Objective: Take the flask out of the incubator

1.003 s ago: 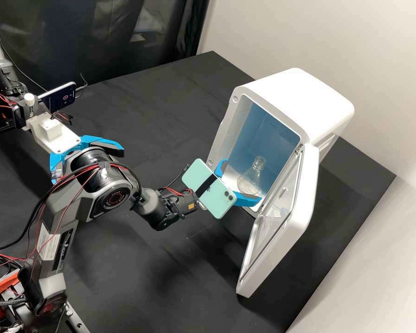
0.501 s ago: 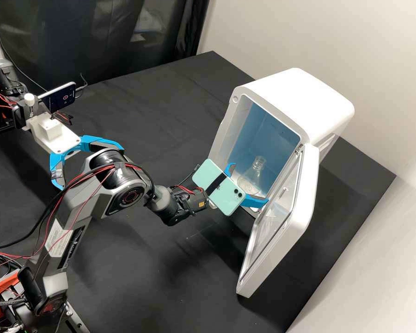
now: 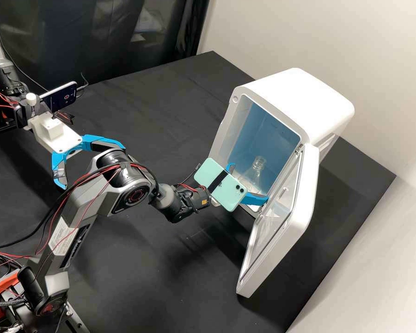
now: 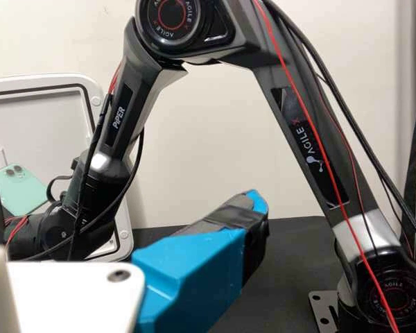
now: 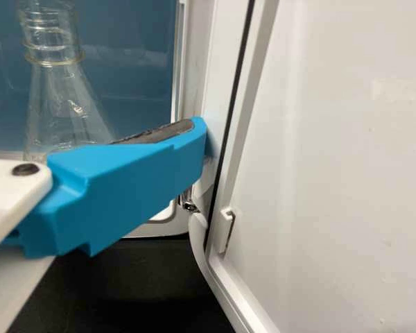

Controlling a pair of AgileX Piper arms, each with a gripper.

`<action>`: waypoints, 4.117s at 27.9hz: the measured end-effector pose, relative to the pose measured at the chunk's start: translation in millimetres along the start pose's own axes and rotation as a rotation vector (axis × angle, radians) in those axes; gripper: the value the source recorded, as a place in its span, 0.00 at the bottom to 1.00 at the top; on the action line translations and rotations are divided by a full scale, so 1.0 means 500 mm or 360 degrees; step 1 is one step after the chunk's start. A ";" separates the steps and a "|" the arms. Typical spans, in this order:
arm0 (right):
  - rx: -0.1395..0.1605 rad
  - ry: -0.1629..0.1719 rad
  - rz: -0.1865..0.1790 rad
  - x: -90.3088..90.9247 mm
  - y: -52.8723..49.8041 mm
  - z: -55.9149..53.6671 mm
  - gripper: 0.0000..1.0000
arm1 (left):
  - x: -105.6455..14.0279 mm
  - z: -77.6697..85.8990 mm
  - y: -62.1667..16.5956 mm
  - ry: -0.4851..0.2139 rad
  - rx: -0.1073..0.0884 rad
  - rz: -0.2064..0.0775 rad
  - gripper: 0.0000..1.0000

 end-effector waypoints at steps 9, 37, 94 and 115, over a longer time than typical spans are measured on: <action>0.0018 -0.0011 0.0005 0.001 -0.001 -0.005 1.00 | 0.000 0.000 0.000 0.0000 0.0000 0.0000 1.00; 0.0112 -0.0006 0.0004 -0.009 0.022 -0.071 1.00 | 0.000 0.001 0.000 -0.0003 0.0000 0.0000 1.00; -0.0037 -0.0179 -0.0132 0.142 -0.058 -0.043 1.00 | 0.000 0.001 0.000 -0.0004 0.0000 -0.0001 1.00; -0.0052 -0.0226 -0.0162 0.157 -0.076 -0.013 0.00 | -0.001 0.005 -0.002 -0.0007 -0.0005 -0.0005 1.00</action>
